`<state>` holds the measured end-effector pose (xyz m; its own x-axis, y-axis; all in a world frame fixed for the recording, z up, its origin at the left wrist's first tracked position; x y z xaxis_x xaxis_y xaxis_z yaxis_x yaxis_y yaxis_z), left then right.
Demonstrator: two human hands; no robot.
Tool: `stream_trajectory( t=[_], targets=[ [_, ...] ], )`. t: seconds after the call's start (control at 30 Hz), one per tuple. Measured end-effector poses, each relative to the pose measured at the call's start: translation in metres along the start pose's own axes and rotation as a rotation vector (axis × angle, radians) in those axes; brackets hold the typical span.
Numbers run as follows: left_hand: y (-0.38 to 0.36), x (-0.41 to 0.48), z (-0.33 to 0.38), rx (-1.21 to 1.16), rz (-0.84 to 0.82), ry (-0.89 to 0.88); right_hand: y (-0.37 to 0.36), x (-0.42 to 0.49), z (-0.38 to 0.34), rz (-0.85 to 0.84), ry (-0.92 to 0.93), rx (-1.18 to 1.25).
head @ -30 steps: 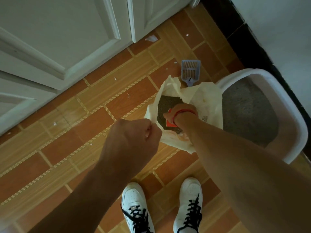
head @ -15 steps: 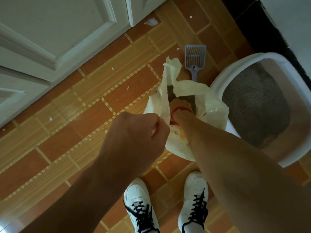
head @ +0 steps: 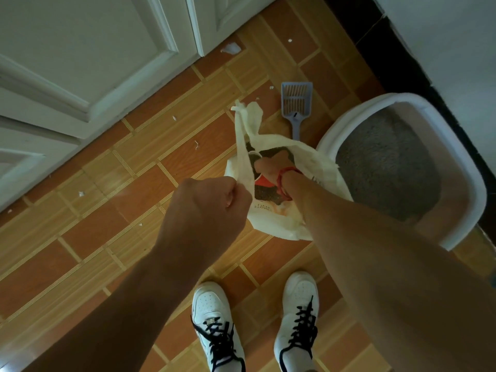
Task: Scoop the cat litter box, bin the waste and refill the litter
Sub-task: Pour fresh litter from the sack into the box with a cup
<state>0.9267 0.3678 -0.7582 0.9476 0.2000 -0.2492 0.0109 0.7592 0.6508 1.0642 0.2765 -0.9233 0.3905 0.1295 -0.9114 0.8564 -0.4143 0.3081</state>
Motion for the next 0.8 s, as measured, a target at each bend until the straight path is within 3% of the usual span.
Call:
stream_trajectory(
  t=[0.27, 0.8],
  targets=[
    [0.009, -0.005, 0.019, -0.066, 0.027, 0.152, 0.024, -0.071, -0.013, 0.003, 0.047, 0.076],
    [0.016, -0.01, 0.039, 0.019, -0.078, 0.452, 0.09, -0.231, -0.02, -0.279, 0.251, 0.502]
  ],
)
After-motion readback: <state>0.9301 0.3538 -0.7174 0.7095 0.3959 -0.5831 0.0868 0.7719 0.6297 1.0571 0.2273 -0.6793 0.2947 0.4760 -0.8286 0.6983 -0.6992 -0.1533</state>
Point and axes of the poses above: each hand's wrist, its own x-axis towards the middle knuckle, its own y-axis out of the back of the hand, z = x × y, the point moved 1 cm from there along x, towards the middle knuckle, and after that the axes turned 10 degrees about -z, right-handed, at the moved point
